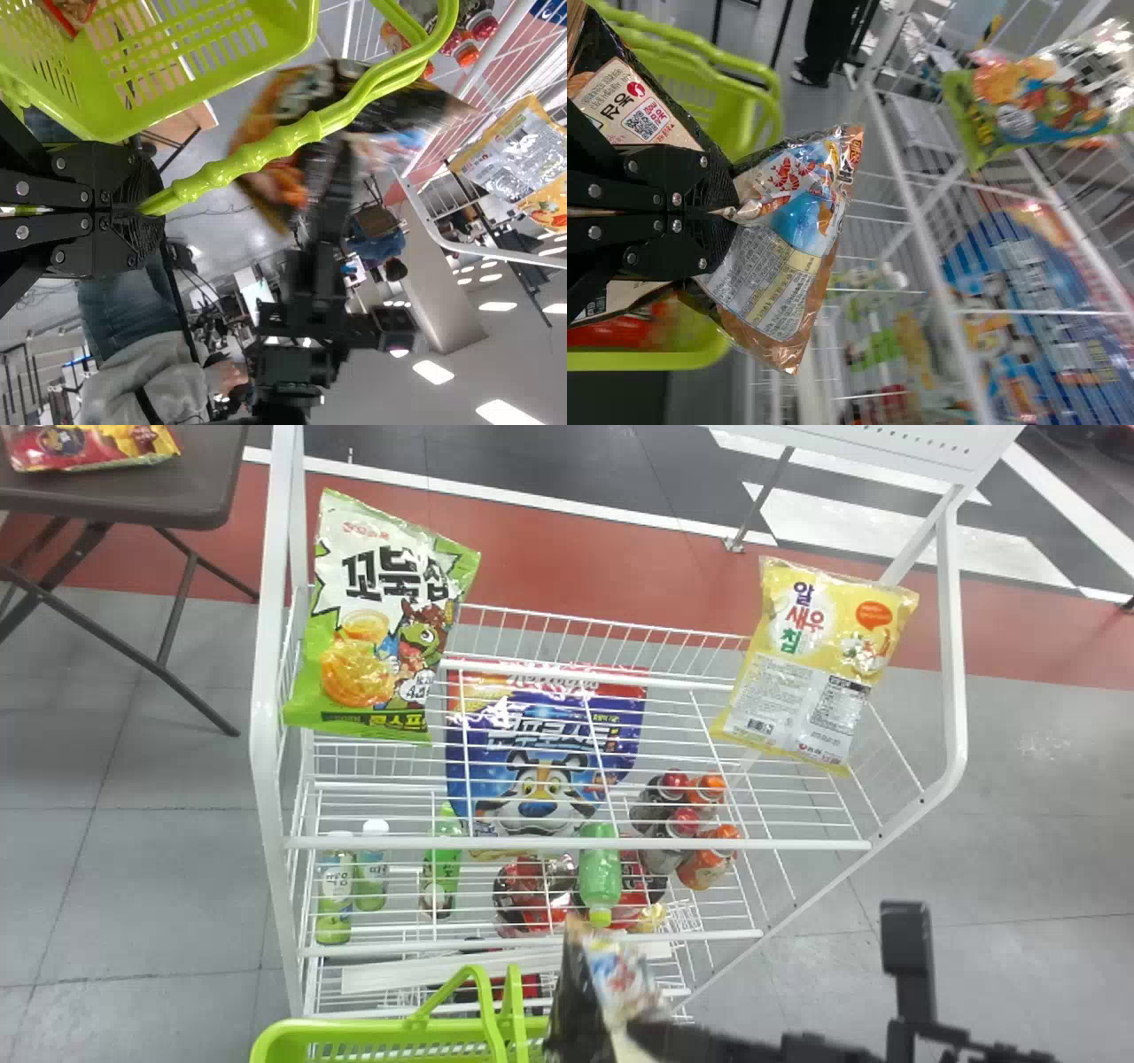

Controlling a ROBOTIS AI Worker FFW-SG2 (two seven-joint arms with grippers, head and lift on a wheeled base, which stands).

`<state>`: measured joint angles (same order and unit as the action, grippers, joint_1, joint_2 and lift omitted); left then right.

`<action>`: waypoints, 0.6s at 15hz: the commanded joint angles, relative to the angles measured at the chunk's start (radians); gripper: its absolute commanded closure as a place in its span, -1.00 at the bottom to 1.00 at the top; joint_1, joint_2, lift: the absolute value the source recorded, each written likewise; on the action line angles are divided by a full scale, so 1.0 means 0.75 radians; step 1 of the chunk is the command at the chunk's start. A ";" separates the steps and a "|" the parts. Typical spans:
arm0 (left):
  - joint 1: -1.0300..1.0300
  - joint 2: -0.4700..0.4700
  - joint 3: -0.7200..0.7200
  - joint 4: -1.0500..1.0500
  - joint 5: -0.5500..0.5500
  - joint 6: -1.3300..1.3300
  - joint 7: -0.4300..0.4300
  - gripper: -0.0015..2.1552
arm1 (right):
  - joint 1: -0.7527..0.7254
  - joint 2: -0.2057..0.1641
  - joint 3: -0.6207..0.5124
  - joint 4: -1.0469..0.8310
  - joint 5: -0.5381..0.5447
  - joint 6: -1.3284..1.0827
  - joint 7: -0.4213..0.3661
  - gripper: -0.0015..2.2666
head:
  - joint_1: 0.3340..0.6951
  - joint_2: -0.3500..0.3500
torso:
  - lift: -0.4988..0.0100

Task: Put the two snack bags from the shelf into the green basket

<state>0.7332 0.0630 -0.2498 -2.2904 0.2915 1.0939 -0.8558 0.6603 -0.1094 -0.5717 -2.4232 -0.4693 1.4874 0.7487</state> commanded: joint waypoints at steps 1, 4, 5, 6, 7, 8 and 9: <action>0.000 0.000 0.000 0.000 0.000 -0.007 -0.002 0.99 | 0.034 -0.003 0.083 0.057 0.063 0.069 0.014 0.98 | 1.00 -1.00 | 0.95; 0.000 0.002 -0.004 0.000 0.000 -0.007 -0.002 0.99 | 0.050 -0.016 0.249 0.138 0.129 0.049 0.020 0.98 | 1.00 -1.00 | 0.95; 0.000 0.002 -0.006 -0.002 0.000 -0.007 -0.002 0.99 | 0.048 -0.022 0.288 0.161 0.137 0.020 0.014 0.98 | 1.00 -1.00 | 0.95; 0.004 0.004 -0.013 -0.002 -0.002 -0.007 -0.002 0.99 | 0.040 -0.026 0.337 0.192 0.163 -0.049 0.004 0.98 | 1.00 -1.00 | 0.95; 0.010 0.006 -0.017 -0.004 -0.002 -0.007 -0.002 0.99 | 0.024 -0.030 0.390 0.222 0.202 -0.094 -0.008 0.98 | 1.00 -1.00 | 0.95; 0.014 0.006 -0.019 -0.008 -0.004 -0.007 -0.002 0.99 | 0.013 -0.034 0.435 0.267 0.225 -0.184 -0.016 0.98 | 1.00 -1.00 | 0.95; 0.022 0.010 -0.019 -0.014 -0.006 -0.007 -0.004 0.99 | -0.005 -0.042 0.466 0.322 0.229 -0.311 -0.012 0.96 | 1.00 -1.00 | 0.95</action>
<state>0.7437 0.0681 -0.2627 -2.2957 0.2884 1.0884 -0.8583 0.6718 -0.1349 -0.2612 -2.2301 -0.3116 1.3596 0.7384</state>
